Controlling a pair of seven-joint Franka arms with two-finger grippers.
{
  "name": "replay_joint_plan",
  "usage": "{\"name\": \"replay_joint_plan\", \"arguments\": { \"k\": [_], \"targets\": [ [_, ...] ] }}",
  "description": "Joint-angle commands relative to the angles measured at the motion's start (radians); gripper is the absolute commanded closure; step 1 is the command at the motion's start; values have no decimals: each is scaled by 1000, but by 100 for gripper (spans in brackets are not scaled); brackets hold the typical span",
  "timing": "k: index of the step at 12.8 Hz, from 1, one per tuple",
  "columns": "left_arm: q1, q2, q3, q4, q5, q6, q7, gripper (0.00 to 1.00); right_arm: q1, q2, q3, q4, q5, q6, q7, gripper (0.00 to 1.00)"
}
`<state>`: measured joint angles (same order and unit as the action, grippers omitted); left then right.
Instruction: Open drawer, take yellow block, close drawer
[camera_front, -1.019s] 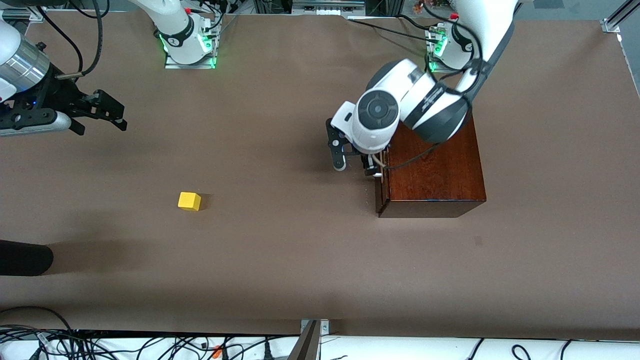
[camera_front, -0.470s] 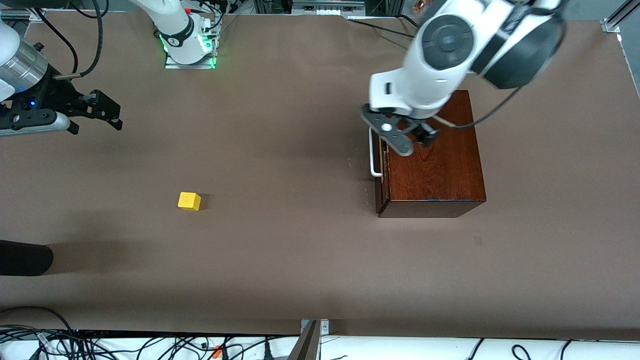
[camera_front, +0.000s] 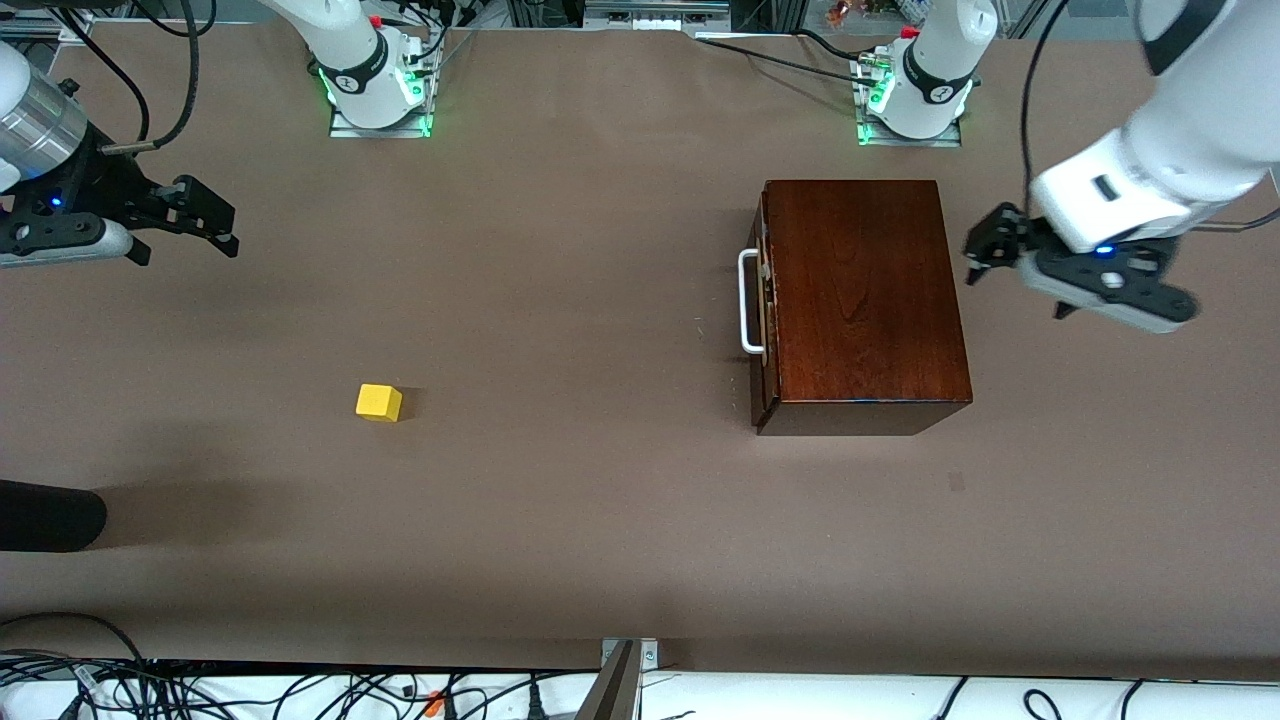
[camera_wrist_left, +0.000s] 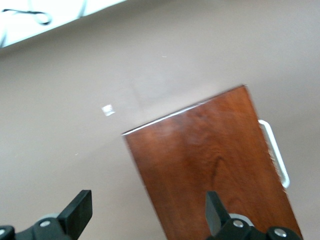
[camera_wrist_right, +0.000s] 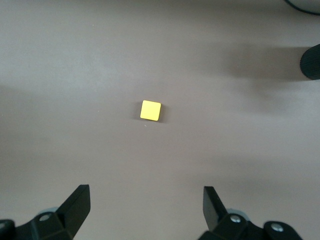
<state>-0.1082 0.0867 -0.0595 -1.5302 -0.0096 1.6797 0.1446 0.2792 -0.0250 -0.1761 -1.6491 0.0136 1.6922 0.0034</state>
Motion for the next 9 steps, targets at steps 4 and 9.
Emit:
{"name": "replay_joint_plan", "arguments": {
  "k": [4, 9],
  "targets": [
    [11, -159, 101, -203, -9, -13, -92, 0, -15, 51, 14, 38, -3, -28, -2, 0],
    [21, -127, 83, -142, 42, -98, -132, 0, -21, 53, 9, 38, -11, -22, -10, 0]
  ]
}}
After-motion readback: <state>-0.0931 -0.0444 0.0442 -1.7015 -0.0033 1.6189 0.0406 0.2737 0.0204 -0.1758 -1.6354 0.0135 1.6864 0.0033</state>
